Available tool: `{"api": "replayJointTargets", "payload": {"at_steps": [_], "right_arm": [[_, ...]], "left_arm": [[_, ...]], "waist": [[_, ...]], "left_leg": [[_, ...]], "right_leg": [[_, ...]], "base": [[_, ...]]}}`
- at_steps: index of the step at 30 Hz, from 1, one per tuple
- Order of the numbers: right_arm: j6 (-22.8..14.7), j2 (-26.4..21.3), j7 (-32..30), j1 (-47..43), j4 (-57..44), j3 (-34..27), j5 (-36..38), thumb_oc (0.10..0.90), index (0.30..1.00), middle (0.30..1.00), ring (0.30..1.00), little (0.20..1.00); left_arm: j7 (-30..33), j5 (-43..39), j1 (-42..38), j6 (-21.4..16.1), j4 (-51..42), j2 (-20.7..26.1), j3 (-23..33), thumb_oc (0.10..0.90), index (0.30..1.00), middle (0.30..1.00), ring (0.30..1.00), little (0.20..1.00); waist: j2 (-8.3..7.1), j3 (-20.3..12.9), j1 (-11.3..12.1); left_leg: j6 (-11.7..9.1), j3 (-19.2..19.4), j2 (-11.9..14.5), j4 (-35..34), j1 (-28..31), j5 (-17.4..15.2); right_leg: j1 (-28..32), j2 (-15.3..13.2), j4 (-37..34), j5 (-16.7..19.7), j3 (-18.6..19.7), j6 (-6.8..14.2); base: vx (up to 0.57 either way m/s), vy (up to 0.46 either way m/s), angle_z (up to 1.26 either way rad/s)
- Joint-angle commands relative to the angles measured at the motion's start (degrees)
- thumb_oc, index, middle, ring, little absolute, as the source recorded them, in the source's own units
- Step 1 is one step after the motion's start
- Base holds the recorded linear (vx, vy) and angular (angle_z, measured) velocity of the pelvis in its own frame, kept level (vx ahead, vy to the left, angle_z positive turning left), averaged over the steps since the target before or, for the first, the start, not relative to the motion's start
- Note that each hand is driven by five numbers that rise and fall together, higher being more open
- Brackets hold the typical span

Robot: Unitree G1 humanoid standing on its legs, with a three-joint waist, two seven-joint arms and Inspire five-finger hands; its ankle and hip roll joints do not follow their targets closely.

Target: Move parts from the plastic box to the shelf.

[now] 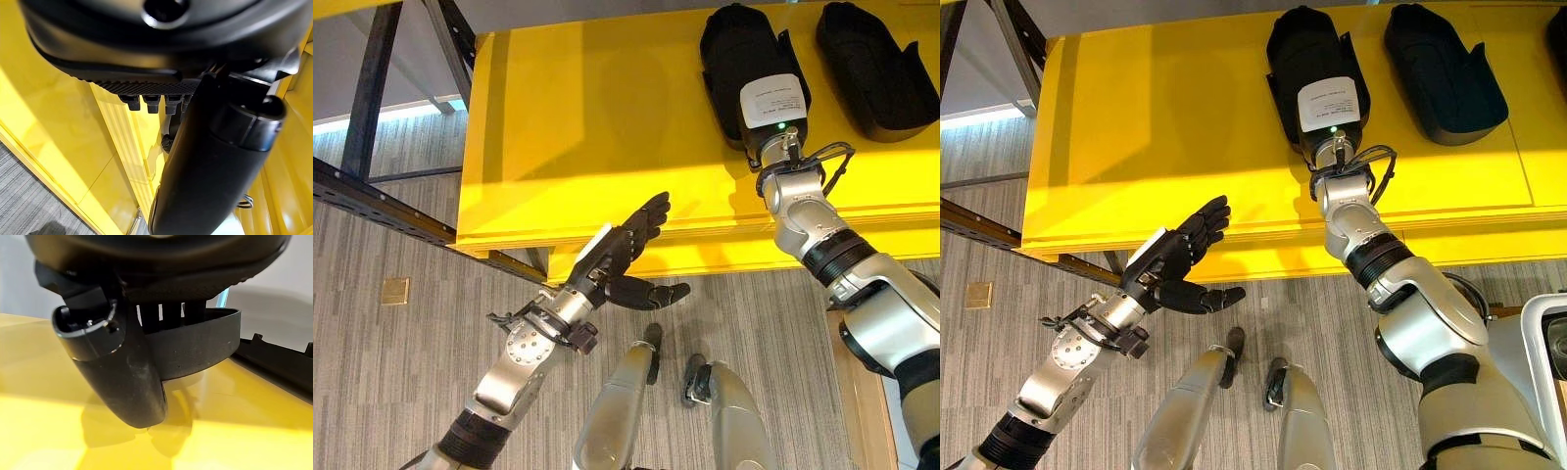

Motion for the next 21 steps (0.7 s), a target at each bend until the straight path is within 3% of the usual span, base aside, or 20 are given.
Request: {"api": "replayJointTargets", "payload": {"at_steps": [1, 15, 21], "right_arm": [[-5.25, 6.47, 6.01, 3.42, -4.2, 5.5, 2.27, 0.4, 0.3, 0.3, 0.3, 0.3], [-6.28, 6.43, 10.07, 4.57, -9.73, 6.07, 2.33, 0.4, 0.3, 0.3, 0.3, 0.3], [-5.76, 5.11, 15.75, 4.66, -15.14, 7.1, 0.84, 0.4, 0.3, 0.3, 0.3, 0.3]], "left_arm": [[-0.7, -2.28, -0.97, -6.15, -8.02, -0.83, 3.39, 0.9, 1.0, 1.0, 1.0, 1.0], [-0.56, -2.29, -0.56, -5.82, -8.78, -0.63, 3.64, 0.9, 1.0, 1.0, 1.0, 1.0], [-0.59, -2.54, -0.09, -5.63, -9.31, -0.18, 3.9, 0.9, 1.0, 1.0, 1.0, 1.0]], "waist": [[0.25, 1.29, 2.27], [0.41, 1.3, 1.83], [0.32, 1.29, 1.43]], "left_leg": [[4.05, 1.91, -1.11, 5.26, 0.67, -10.5], [4.05, 2.05, -1.17, 6.33, 0.3, -10.96], [4.2, 2.26, -1.07, 6.73, 0.39, -11.34]], "right_leg": [[-2.33, 0.0, -0.08, 3.74, 0.69, 0.61], [-2.74, 0.05, 0.75, 3.29, 0.84, 0.45], [-2.97, 0.05, 1.22, 3.07, 1.07, 0.43]], "base": [[0.0, 0.0, 0.0], [0.0, 0.0, 0.0], [0.0, 0.0, 0.0]]}}
